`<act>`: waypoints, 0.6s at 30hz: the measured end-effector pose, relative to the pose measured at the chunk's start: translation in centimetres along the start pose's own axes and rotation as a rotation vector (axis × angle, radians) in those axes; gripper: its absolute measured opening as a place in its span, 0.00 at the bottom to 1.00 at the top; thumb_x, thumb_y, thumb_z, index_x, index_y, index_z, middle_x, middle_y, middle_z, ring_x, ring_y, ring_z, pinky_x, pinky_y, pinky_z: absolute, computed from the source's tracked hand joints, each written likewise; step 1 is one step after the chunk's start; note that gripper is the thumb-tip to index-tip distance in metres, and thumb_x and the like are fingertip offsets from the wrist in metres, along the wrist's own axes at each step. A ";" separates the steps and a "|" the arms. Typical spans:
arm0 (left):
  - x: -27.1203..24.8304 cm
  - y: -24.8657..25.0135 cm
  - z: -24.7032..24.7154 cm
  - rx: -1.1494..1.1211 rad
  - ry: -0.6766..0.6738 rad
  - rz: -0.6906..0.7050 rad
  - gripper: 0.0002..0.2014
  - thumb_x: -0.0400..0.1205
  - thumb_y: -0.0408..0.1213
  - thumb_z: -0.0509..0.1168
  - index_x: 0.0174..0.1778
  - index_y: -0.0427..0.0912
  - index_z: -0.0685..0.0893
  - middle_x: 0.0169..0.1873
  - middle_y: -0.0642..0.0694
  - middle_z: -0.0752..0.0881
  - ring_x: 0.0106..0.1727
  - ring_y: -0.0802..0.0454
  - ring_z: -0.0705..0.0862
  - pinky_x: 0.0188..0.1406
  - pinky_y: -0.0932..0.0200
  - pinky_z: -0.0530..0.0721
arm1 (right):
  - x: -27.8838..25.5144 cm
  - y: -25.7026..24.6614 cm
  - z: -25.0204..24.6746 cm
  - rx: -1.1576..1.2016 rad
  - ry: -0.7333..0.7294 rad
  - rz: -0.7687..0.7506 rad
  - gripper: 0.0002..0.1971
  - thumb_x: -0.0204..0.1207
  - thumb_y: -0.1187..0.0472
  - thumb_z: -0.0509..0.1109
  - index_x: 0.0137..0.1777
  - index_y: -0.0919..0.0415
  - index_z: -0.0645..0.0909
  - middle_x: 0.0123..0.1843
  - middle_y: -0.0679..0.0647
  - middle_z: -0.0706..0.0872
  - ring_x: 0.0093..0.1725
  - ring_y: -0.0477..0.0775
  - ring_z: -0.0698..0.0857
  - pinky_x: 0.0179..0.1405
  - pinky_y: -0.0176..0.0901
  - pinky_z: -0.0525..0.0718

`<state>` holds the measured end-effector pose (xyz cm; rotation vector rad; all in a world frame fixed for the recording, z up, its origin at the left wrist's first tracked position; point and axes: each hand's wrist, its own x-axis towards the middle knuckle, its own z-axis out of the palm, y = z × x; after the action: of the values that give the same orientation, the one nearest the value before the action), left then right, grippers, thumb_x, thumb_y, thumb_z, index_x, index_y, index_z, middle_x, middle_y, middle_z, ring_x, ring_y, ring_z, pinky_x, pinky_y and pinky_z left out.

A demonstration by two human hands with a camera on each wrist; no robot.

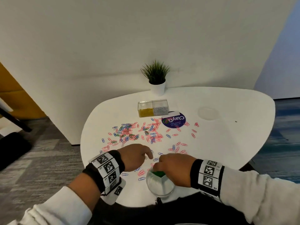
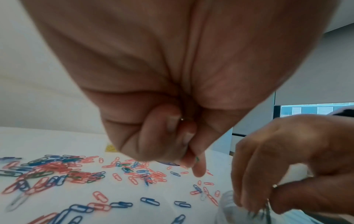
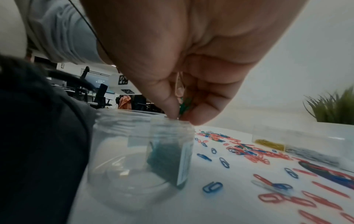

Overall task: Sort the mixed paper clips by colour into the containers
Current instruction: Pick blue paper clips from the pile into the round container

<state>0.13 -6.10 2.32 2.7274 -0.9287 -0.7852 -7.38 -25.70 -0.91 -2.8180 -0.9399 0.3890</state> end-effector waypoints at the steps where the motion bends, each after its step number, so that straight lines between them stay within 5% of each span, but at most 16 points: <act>1: -0.2 0.3 0.2 0.004 0.015 0.016 0.19 0.87 0.32 0.53 0.66 0.53 0.83 0.65 0.51 0.82 0.62 0.54 0.79 0.59 0.62 0.73 | -0.3 0.0 -0.2 0.033 0.034 0.000 0.25 0.79 0.67 0.64 0.74 0.47 0.74 0.58 0.56 0.79 0.54 0.61 0.82 0.50 0.53 0.83; 6: -0.5 2.3 2.0 0.024 0.155 0.075 0.13 0.84 0.36 0.62 0.63 0.51 0.84 0.48 0.54 0.85 0.48 0.54 0.80 0.48 0.61 0.76 | -1.7 1.1 -1.5 0.113 0.183 0.090 0.18 0.82 0.59 0.65 0.70 0.47 0.76 0.65 0.50 0.79 0.61 0.56 0.81 0.61 0.51 0.81; 12: -0.4 3.8 3.7 0.064 0.219 0.166 0.12 0.82 0.40 0.68 0.62 0.49 0.81 0.54 0.50 0.87 0.52 0.49 0.83 0.48 0.59 0.77 | -2.5 0.6 -1.1 0.221 -0.012 0.297 0.17 0.80 0.47 0.68 0.66 0.51 0.74 0.61 0.48 0.83 0.56 0.51 0.82 0.56 0.44 0.79; 18: -0.9 3.4 2.9 0.130 0.177 0.188 0.12 0.85 0.41 0.65 0.63 0.50 0.85 0.55 0.50 0.88 0.55 0.50 0.85 0.52 0.59 0.79 | -1.7 1.2 -1.0 0.376 0.004 0.366 0.15 0.79 0.45 0.69 0.63 0.47 0.76 0.57 0.44 0.84 0.54 0.48 0.83 0.57 0.45 0.82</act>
<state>-3.78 -8.17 1.31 2.7095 -1.2103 -0.4570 -7.71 -27.73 0.09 -2.6231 -0.2991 0.5377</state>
